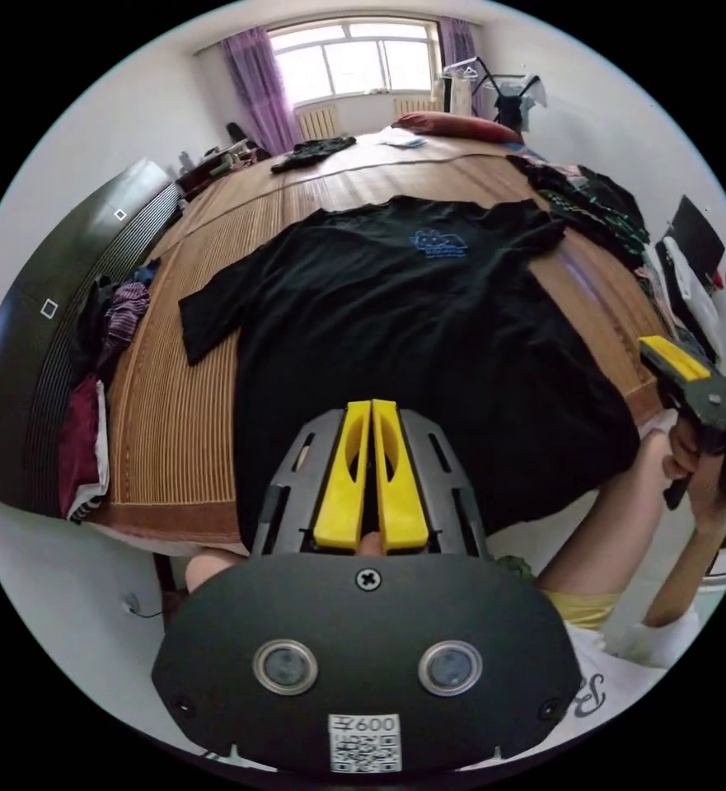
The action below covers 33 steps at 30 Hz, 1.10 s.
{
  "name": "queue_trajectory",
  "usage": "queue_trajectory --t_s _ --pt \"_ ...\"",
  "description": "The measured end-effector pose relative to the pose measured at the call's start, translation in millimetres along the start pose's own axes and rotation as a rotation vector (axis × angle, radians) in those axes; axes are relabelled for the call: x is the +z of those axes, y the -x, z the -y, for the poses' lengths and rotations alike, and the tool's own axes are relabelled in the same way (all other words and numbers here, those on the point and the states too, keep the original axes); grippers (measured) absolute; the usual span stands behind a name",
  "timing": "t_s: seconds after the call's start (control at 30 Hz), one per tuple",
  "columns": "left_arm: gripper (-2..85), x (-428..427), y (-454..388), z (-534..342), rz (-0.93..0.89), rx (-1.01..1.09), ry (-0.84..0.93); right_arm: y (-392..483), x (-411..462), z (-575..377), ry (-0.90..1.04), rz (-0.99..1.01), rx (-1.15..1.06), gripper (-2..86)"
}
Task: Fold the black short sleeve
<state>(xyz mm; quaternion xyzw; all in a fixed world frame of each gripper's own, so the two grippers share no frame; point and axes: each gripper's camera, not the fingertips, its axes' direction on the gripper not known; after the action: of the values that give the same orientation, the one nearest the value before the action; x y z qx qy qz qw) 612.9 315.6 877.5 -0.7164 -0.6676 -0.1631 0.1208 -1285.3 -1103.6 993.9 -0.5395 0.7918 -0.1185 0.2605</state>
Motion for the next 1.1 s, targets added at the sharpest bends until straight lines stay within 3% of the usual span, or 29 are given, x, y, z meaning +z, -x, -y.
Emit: queue_trajectory --t_s 0.27,0.5,0.87,1.1 --pt "1.0 -8.4 -51.3 -19.7 0.061 -0.119 -0.119 -50.0 -26.2 -30.1 -0.072 0.309 0.068 -0.8" --pt "0.5 12.7 -88.6 -25.2 -0.094 -0.037 -0.124 -84.1 -16.8 -48.8 -0.095 0.365 0.101 -0.8" --pt "0.3 75.3 -92.1 -57.5 0.104 -0.194 -0.095 -78.6 -55.2 -57.9 -0.18 0.488 0.068 -0.8" --pt "0.3 97.9 -62.0 -75.4 0.069 -0.21 -0.096 -56.8 -93.9 -68.2 -0.22 0.579 0.015 -0.8"
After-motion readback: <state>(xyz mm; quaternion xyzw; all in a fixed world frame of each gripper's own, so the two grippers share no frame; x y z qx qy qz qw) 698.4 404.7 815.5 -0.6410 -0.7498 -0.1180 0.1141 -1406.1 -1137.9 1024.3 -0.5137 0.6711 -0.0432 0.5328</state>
